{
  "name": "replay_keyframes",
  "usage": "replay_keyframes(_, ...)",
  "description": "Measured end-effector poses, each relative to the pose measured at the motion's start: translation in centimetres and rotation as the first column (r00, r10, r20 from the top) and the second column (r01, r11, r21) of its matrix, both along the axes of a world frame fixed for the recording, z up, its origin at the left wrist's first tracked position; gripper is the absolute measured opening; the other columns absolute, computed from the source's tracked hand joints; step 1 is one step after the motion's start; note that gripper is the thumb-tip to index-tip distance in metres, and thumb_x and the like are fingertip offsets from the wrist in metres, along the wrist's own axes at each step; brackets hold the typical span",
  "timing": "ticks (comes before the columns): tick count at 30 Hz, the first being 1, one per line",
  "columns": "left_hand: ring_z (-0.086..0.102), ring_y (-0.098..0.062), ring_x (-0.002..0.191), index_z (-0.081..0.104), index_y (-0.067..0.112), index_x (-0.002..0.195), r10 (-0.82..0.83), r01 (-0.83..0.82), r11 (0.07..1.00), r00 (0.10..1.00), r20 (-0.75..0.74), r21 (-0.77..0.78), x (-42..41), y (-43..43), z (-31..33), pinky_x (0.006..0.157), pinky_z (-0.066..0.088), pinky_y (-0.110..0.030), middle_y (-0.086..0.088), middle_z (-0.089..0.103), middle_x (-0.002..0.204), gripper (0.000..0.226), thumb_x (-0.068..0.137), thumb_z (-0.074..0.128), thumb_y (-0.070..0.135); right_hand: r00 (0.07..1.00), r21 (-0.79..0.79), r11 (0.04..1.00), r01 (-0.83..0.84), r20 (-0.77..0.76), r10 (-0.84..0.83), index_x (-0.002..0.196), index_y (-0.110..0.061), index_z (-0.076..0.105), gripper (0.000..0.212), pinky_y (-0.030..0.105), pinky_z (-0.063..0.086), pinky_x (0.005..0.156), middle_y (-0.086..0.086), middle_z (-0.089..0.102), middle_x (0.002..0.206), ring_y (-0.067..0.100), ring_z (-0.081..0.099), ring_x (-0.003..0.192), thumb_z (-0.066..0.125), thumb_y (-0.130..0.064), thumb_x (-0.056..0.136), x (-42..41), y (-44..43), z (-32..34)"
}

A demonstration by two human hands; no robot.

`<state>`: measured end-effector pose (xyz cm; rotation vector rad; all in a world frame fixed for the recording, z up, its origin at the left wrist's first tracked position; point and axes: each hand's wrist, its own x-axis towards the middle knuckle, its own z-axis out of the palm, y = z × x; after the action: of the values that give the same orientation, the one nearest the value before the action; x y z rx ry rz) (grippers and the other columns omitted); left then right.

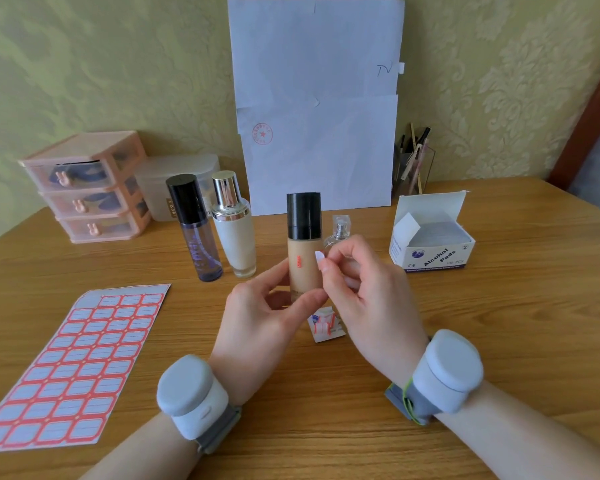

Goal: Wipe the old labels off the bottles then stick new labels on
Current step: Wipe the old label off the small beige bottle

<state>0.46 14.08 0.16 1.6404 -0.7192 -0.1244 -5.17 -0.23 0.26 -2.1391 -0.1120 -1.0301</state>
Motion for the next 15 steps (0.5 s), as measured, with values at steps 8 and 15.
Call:
replay_keyframes(8, 0.077, -0.026, 0.09, 0.051, 0.035, 0.136, -0.006, -0.003, 0.996, 0.995, -0.096, -0.093, -0.01, -0.27, 0.12, 0.089, 0.059, -0.051, 0.0, 0.079, 0.1, 0.064, 0.082, 0.077, 0.015, 1.0, 0.015, 1.0, 0.0, -0.008, 0.0, 0.093, -0.028, 0.047, 0.011, 0.034, 0.056, 0.05, -0.009, 0.066, 0.07, 0.007, 0.068, 0.063, 0.047, -0.038, 0.097, -0.18, 0.07, 0.16)
replay_keyframes(15, 0.076, -0.025, 0.093, 0.056, 0.015, 0.138, -0.098, 0.072, 0.988, 0.976, -0.196, -0.137, -0.02, -0.1, 0.33, 0.082, 0.062, -0.033, -0.009, 0.079, 0.1, 0.054, 0.087, 0.069, 0.007, 1.0, -0.005, 1.0, 0.007, -0.015, -0.007, 0.093, -0.027, 0.047, 0.011, 0.025, 0.049, 0.046, -0.019, 0.051, 0.059, 0.002, 0.057, 0.052, 0.047, -0.037, 0.098, -0.13, -0.04, 0.15)
